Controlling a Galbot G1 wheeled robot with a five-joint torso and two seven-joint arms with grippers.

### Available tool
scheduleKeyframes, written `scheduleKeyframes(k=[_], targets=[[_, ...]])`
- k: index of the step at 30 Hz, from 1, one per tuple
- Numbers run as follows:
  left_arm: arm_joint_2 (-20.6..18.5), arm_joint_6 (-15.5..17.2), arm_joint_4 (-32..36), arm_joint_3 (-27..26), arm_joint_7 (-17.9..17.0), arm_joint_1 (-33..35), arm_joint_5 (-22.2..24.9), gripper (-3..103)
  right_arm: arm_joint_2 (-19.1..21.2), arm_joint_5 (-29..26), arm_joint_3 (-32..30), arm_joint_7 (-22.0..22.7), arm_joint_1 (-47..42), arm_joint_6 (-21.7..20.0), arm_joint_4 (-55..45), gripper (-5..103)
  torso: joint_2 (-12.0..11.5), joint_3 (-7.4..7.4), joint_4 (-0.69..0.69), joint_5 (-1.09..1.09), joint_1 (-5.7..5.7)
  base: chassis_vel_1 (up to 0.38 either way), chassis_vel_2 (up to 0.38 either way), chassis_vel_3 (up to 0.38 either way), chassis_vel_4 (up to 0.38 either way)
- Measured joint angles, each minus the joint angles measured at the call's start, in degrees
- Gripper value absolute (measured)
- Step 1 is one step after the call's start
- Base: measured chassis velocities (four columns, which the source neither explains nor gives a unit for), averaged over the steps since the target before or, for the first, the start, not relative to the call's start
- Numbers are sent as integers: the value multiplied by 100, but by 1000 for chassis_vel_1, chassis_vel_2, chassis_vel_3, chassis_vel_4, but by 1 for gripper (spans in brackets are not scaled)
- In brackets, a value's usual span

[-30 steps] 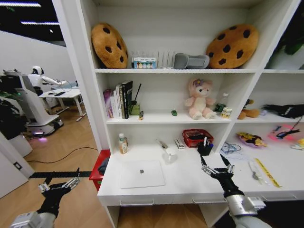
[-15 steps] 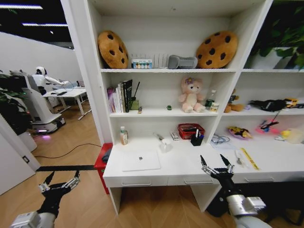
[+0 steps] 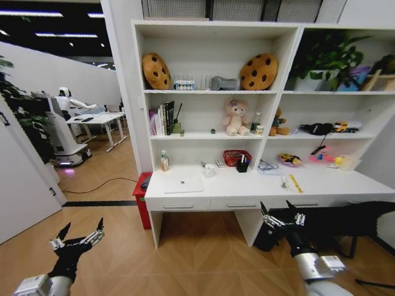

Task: Organize the objects on the table.

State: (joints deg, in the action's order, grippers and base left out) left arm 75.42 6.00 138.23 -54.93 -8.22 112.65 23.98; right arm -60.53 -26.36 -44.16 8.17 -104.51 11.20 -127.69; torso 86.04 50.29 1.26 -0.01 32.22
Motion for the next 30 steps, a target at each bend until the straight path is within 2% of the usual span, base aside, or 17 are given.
scheduleKeyframes(k=[1, 3, 4, 7, 9, 14, 30], targets=[[0, 0, 0, -1, -1, 0, 0, 100, 0, 0, 0, 0, 0, 0, 0, 100, 0, 0, -5, 1, 0, 0, 45, -39, 66], [0, 0, 0, 2, 0, -2, 0, 100, 0, 0, 0, 0, 1, 0, 0, 100, -3, 1, 0, 3, 2, -56, 45, 6, -2], [0, 0, 0, 2, 3, -2, 0, 100, 0, 0, 0, 0, 2, 0, 0, 100, -5, 3, -1, -5, 7, -74, -34, 6, -71], [0, 0, 0, 2, 3, -3, 0, 100, 0, 0, 0, 0, 5, 0, 0, 100, -8, 5, -6, 3, 14, -81, 42, 101, -62], [0, 0, 0, 2, 3, -3, 0, 100, 0, 0, 0, 0, 8, 0, 0, 100, -9, 5, -7, -2, 14, -56, 73, 111, -26], [0, 0, 0, 2, 3, -3, 0, 100, 0, 0, 0, 0, 6, 0, 0, 100, -7, 3, -2, 2, 12, -16, 26, 23, -13], [0, 0, 0, 2, 2, -1, 0, 100, 0, 0, 0, 0, 3, 0, 0, 100, -5, 2, -3, 1, 7, 13, -5, -7, 1]])
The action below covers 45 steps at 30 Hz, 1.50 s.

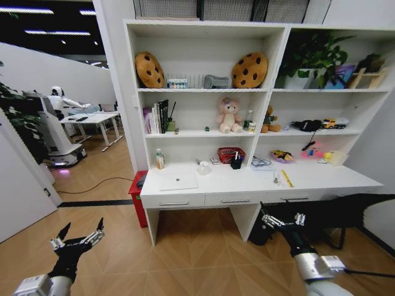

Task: Organize the objects on the table.

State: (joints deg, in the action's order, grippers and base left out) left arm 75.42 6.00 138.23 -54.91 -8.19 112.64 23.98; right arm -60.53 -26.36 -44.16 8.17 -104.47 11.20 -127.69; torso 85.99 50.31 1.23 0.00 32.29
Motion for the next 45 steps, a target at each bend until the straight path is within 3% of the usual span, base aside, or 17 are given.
scheduleKeyframes(k=[45], targets=[[0, 0, 0, 0, 0, 0, 0, 100, 0, 0, 0, 0, 0, 0, 0, 100, 0, 0, 0, 0, 0, 0, 0, 0, 0]])
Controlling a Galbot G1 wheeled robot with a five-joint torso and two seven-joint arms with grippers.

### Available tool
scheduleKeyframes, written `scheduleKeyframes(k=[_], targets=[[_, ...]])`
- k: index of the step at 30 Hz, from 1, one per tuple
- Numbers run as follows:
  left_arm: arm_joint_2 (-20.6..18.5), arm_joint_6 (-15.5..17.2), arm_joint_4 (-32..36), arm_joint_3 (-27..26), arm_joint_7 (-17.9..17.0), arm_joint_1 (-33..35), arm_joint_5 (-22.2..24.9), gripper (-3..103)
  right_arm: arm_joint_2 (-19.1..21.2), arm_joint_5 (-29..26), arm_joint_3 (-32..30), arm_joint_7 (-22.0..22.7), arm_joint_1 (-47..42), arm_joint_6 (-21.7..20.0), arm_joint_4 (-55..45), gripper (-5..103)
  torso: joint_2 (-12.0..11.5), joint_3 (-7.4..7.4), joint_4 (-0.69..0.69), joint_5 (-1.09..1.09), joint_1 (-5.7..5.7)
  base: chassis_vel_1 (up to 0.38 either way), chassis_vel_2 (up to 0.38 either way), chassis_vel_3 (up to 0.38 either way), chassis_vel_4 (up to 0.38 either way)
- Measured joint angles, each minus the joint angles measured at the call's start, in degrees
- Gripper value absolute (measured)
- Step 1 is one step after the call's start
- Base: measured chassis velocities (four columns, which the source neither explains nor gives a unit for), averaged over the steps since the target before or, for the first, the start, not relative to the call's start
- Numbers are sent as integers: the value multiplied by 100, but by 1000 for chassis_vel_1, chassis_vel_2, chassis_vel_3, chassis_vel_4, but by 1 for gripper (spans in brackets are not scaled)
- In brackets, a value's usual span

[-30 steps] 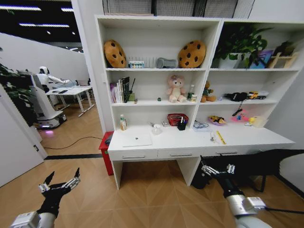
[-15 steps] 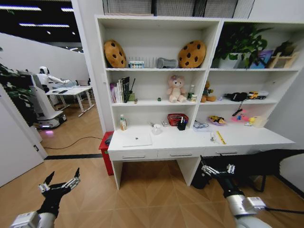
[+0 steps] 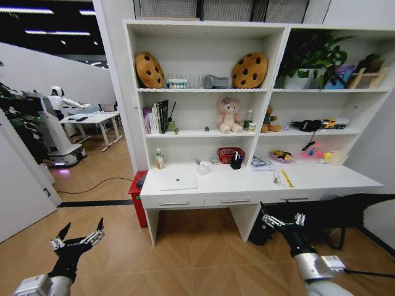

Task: Organize the objects on the table.

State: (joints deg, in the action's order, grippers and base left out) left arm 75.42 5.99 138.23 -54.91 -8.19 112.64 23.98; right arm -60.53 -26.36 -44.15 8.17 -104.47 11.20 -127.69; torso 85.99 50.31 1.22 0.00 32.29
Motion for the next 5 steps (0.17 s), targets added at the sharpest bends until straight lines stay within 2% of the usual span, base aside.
scheduleKeyframes(k=[5], targets=[[0, 0, 0, 0, 0, 0, 0, 100, 0, 0, 0, 0, 0, 0, 0, 100, 0, 0, 0, 0, 0, 0, 0, 0, 0]])
